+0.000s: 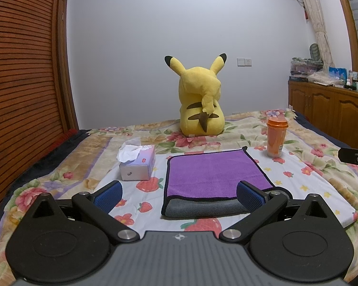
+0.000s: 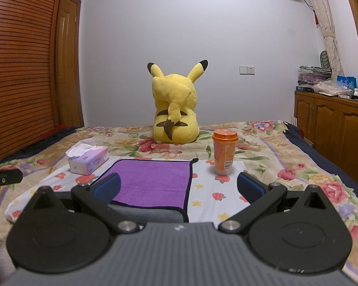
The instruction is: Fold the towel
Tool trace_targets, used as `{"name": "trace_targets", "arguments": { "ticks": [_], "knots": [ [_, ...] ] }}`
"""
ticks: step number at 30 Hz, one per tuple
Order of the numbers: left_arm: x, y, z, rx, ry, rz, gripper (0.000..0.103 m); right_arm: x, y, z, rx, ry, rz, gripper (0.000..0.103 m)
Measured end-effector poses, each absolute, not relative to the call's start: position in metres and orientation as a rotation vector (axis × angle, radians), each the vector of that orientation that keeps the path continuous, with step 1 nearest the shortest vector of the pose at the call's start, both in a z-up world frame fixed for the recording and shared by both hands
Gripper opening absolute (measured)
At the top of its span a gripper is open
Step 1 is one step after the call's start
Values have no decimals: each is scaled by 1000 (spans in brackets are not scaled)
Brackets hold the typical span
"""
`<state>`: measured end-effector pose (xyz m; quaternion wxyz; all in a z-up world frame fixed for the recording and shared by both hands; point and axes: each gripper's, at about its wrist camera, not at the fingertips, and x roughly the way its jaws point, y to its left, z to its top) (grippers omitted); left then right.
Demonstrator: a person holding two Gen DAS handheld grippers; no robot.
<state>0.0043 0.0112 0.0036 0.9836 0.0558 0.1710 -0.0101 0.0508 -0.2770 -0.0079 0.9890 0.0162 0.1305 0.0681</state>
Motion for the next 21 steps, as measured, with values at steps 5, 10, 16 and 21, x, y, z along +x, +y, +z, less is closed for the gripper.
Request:
{"name": "trace_targets", "arguments": {
  "ticks": [5, 10, 16, 21],
  "knots": [
    [5, 7, -5, 114, 372, -25, 103, 56, -278, -10, 33, 281, 137, 103],
    [10, 2, -6, 115, 390, -33, 103, 62, -272, -14, 22, 298, 136, 103],
    [25, 0, -9, 123, 421, -43, 103, 72, -270, -15, 13, 319, 144, 103],
    [41, 4, -11, 116, 449, -49, 103, 83, -268, -18, 8, 344, 148, 103]
  ]
}}
